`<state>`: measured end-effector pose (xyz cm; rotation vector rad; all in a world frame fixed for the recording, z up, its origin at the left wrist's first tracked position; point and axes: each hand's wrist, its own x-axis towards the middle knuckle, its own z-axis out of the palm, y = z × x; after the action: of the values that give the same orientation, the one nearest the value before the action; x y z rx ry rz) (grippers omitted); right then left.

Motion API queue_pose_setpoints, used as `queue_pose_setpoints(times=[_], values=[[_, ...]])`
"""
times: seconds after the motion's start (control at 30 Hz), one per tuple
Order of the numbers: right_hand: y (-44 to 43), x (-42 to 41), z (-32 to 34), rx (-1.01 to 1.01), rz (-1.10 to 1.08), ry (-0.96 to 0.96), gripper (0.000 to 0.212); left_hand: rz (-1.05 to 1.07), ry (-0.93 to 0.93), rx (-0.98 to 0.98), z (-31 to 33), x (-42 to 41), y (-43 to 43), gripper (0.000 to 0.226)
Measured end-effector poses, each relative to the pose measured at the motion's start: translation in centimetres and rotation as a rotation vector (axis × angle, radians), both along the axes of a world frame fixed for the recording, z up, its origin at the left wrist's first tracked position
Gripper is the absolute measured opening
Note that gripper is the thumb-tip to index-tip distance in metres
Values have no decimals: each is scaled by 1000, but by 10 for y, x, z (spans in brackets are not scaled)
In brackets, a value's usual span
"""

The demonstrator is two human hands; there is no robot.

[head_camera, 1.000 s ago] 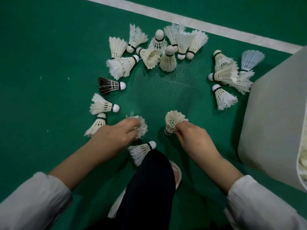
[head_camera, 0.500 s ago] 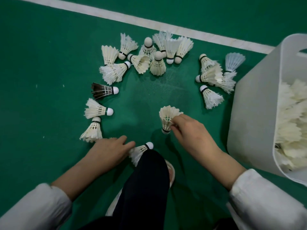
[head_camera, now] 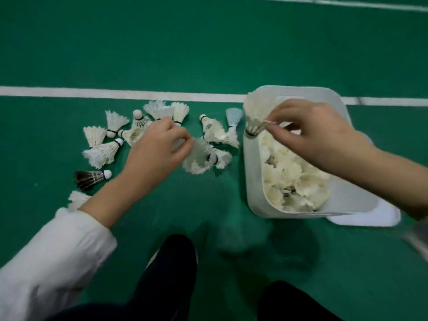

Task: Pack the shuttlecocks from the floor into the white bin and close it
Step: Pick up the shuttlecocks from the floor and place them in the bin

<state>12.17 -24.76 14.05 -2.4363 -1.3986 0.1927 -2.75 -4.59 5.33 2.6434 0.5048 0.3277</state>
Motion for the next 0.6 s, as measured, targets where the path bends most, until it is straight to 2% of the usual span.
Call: queue_pose_setpoints(times=[0.17, 0.27, 0.4, 0.6], values=[[-93, 26, 1, -60, -324, 137, 24, -128, -98, -60, 49, 57, -52, 20], [-134, 31, -23, -130, -397, 271, 22, -220, -89, -63, 60, 89, -81, 18], [-147, 34, -61, -271, -282, 440, 20, -265, -48, -80, 58, 123, -112, 22], [-116, 49, -124, -549, -38, 430, 24, -251, -37, -122, 34, 133, -127, 19]])
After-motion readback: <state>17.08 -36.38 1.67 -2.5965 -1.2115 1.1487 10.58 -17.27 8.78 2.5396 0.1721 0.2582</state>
